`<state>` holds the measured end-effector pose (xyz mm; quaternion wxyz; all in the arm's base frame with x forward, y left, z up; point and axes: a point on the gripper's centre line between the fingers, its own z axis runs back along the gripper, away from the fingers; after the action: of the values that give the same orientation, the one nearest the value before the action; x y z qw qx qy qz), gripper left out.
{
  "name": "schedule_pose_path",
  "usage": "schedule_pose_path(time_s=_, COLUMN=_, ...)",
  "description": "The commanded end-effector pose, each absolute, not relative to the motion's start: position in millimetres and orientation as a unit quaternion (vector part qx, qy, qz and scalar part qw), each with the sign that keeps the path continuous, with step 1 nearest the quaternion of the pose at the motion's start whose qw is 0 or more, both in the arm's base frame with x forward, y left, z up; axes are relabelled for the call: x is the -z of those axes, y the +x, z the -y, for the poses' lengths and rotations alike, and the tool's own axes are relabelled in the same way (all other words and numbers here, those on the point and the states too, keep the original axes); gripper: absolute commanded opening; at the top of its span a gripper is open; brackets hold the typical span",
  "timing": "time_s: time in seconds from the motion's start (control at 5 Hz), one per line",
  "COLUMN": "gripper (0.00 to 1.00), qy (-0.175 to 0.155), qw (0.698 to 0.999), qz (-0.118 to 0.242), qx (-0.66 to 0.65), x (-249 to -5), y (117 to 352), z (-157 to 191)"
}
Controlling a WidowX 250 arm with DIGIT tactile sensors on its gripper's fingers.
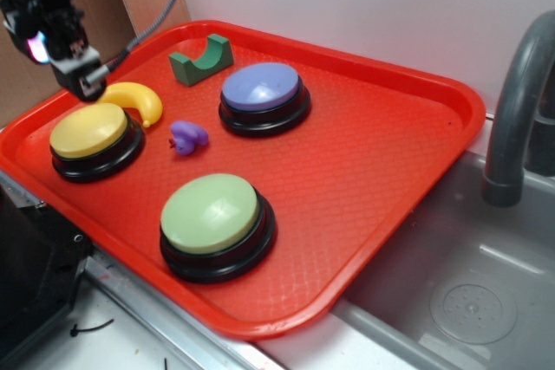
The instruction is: Push the yellow button.
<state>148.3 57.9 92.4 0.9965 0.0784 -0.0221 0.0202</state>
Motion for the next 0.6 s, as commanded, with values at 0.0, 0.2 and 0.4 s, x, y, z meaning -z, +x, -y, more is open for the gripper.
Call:
schedule_pose_path(time_s=0.0, gripper=1.00, qy=0.074, qw=0.996, qz=0.032, qx=-0.029, x=-65.1, y=154.7, z=-67.9)
schedule_pose_path(time_s=0.2, gripper=1.00, qy=0.064, qw=0.997, qz=0.021, qx=-0.030, x=-54.9, y=155.5, z=-70.8)
schedule_pose_path(time_s=0.4, gripper=1.00, qy=0.056, qw=0.998, qz=0.005, qx=-0.032, x=-46.6, y=156.8, z=-74.3)
